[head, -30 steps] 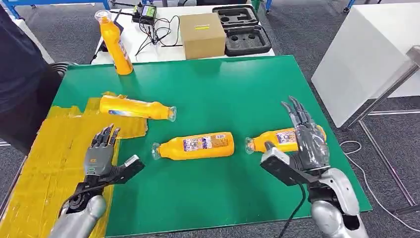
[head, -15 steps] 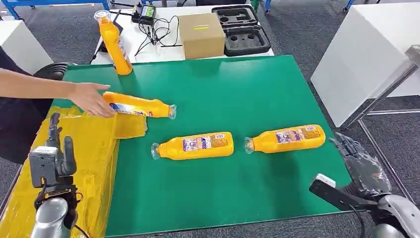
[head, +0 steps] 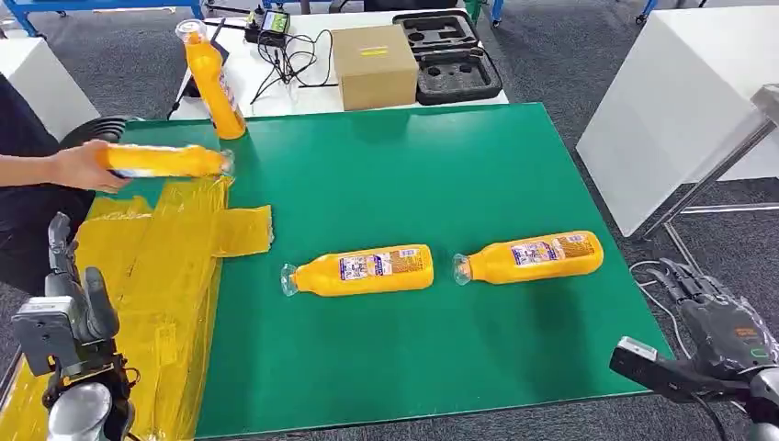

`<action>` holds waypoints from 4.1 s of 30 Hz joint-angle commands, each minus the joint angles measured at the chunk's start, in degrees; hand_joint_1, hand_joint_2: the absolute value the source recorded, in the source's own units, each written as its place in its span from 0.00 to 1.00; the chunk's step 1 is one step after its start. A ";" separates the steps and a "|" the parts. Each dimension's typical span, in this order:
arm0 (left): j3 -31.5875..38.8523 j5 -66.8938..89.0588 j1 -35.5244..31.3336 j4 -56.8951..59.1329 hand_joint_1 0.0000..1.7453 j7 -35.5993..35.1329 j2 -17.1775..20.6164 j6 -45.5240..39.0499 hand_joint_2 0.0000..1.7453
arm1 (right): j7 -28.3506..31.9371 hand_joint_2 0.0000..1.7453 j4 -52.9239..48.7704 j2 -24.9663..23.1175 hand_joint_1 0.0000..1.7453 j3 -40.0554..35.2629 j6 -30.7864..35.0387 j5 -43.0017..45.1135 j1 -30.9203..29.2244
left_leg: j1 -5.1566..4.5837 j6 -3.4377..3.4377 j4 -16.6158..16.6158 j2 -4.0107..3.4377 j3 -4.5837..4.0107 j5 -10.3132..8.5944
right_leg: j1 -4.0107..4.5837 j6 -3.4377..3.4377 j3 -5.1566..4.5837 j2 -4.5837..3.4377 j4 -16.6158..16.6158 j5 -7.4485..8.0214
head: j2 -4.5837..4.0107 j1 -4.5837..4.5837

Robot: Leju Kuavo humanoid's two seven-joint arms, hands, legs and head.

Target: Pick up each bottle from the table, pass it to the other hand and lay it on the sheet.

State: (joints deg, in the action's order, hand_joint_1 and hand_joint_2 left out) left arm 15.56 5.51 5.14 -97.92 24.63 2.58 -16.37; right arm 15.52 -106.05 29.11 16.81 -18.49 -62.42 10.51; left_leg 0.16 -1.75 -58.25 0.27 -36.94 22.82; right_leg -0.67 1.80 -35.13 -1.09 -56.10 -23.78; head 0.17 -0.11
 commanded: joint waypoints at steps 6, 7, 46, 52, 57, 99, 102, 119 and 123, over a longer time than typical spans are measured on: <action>1.27 -2.16 -0.53 1.42 0.00 1.05 -0.79 -0.40 0.00 | -3.87 1.00 15.00 -6.37 0.00 -14.82 6.69 -7.50 -12.97 | 0.11 0.12 0.17 -0.41 0.45 0.11 | 0.14 -0.10 0.39 -0.31 0.26 0.08 | 0.00 0.00; 1.27 -2.52 -0.56 1.58 0.00 1.08 -0.56 -0.14 0.00 | -4.10 1.00 16.85 -6.23 0.00 -16.19 6.63 -7.88 -14.43 | 0.10 0.11 0.16 -0.36 0.42 0.08 | 0.12 -0.09 0.34 -0.27 0.22 0.07 | 0.00 0.00; 0.86 -7.81 -0.05 4.68 0.00 3.37 2.86 -0.73 0.00 | -4.53 1.00 43.22 10.97 0.00 -36.71 7.88 1.04 -40.14 | -0.10 0.01 0.02 -0.23 0.31 0.05 | -0.09 0.01 0.24 -0.15 -0.05 0.01 | 0.00 0.00; 1.04 -8.54 -0.06 4.95 0.00 3.68 3.03 -1.34 0.00 | -2.38 1.00 49.92 12.48 0.00 -42.13 7.79 4.63 -47.00 | -0.07 0.01 0.07 -0.15 0.30 -0.02 | -0.06 0.05 0.27 -0.02 0.04 0.06 | 0.00 0.02; 1.37 -8.66 1.06 3.19 0.00 3.83 2.26 -1.52 0.00 | -3.07 1.00 52.51 9.90 0.00 -45.73 8.87 5.36 -48.95 | -0.05 -0.08 0.09 -0.15 0.29 -0.06 | -0.04 0.08 0.30 -0.08 0.07 0.08 | 0.00 0.00; -0.15 -11.26 -0.74 5.58 0.00 4.81 4.11 -0.03 0.00 | -0.71 1.00 61.94 0.09 0.00 -54.59 10.95 9.68 -49.97 | 0.01 -0.12 0.07 0.30 0.14 -0.22 | 0.01 0.09 0.22 0.32 0.05 0.06 | 0.00 0.02; -0.18 -11.26 -0.76 5.53 0.00 4.81 4.10 -0.03 0.00 | -0.74 1.00 62.00 0.12 0.00 -54.54 11.05 9.73 -49.81 | -0.01 -0.13 0.05 0.20 0.11 -0.21 | -0.01 0.10 0.18 0.22 0.03 0.08 | 0.00 0.02; -1.30 -11.00 -0.69 5.13 0.00 4.73 3.59 -1.15 0.00 | -2.17 1.00 64.85 -1.57 0.00 -52.45 14.18 7.87 -49.68 | -0.04 -0.12 0.05 0.16 0.11 -0.21 | -0.04 0.10 0.16 0.19 0.02 0.09 | 0.00 0.00; -1.24 -10.96 -0.75 4.93 0.00 4.85 3.26 -1.37 0.00 | -2.29 1.00 65.93 -2.58 0.00 -51.55 15.23 7.18 -50.46 | -0.05 -0.09 0.07 0.14 0.24 -0.15 | -0.05 0.07 0.27 0.20 0.02 0.04 | 0.00 0.00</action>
State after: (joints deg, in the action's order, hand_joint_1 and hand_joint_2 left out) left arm 15.17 -5.40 6.01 -96.32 29.48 6.54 -17.40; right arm 13.46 -45.59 29.77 -35.82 -4.28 -54.38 -37.72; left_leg 0.12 -1.93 -58.26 0.46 -37.00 22.57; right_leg -0.72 1.94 -35.12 -0.95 -56.13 -23.66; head 0.17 -0.11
